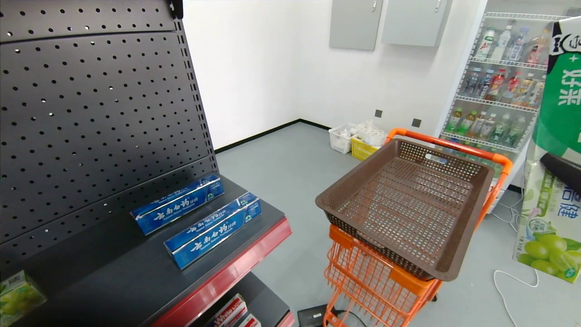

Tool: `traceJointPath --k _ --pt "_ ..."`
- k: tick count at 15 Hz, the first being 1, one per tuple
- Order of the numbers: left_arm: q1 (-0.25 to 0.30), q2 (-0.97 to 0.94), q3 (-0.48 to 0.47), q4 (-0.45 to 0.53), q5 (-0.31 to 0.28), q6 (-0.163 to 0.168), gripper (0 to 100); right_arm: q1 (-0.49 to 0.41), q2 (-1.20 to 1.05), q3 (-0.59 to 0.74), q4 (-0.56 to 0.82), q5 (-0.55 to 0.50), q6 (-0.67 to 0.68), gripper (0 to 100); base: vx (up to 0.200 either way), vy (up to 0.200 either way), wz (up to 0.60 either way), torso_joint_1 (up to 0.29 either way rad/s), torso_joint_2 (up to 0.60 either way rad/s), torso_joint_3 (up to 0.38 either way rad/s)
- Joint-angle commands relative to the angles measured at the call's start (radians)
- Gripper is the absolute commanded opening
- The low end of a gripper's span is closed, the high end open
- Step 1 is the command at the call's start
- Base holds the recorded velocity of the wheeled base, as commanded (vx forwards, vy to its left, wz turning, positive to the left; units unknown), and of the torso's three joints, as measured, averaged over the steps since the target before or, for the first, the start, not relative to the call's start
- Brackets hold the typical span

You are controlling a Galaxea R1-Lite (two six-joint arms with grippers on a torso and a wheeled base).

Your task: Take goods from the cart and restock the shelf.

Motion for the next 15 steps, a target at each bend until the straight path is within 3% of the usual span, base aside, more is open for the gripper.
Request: traceJointPath --k 1,15 --pt "0.000 0.000 0.000 0.000 0.000 0.000 100 0.004 0.022 -0.013 -0.001 0.002 -0.001 0 0.000 0.000 0.60 -0.012 0.00 -0.007" --pt "0.000 0.000 0.000 0.000 0.000 0.000 100 0.037 0.088 -0.022 -0.008 0.002 0.005 0 0.000 0.000 0.60 0.002 0.00 0.004"
